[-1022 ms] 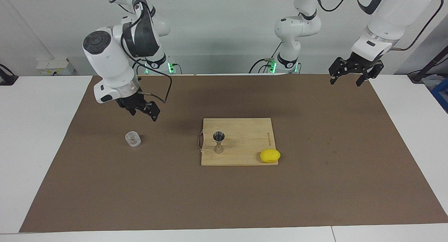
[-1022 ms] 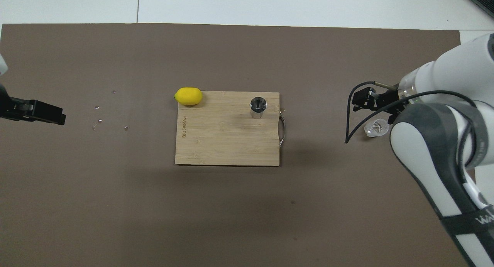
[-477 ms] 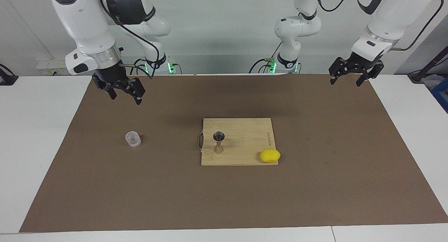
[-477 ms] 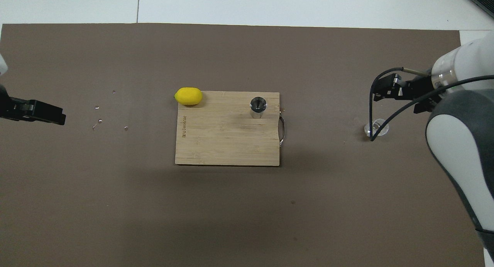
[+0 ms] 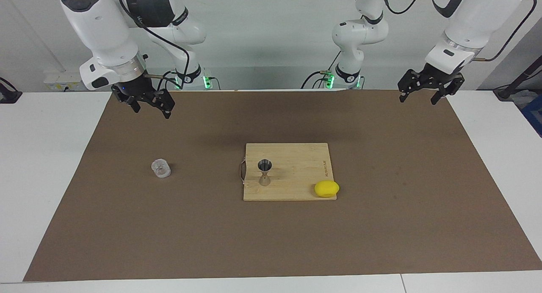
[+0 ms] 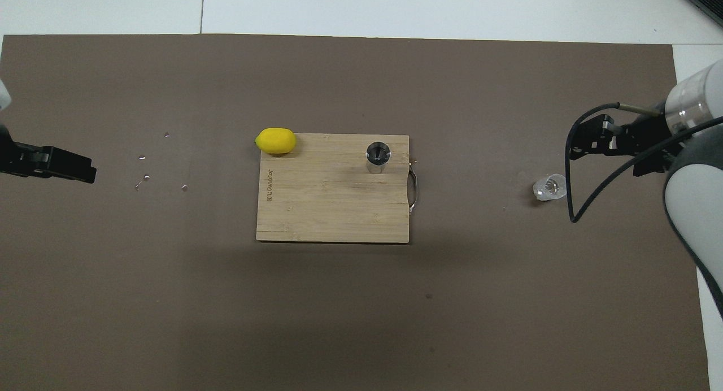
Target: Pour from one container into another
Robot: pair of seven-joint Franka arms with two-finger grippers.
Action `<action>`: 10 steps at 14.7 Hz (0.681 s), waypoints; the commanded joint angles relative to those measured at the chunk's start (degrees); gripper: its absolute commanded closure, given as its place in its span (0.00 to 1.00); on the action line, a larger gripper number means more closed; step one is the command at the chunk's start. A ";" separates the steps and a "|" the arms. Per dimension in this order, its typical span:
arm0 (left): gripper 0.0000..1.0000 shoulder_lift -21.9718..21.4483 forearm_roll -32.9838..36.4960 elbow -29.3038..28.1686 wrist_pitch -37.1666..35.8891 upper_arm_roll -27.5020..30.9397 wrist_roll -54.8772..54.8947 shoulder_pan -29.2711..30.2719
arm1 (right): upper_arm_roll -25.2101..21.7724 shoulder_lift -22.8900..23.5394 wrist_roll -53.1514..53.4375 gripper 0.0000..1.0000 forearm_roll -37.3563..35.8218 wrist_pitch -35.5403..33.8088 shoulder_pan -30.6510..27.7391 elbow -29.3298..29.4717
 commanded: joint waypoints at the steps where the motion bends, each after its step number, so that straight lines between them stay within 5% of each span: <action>1: 0.00 -0.98 0.34 -1.35 0.53 0.26 0.50 -0.20 | 0.39 -3.52 -1.63 0.00 0.00 2.41 -0.86 -5.54; 10: 0.00 -0.98 0.34 -1.35 0.53 0.26 0.50 -0.20 | 0.30 -4.66 -0.75 0.00 1.93 3.82 -0.94 -6.60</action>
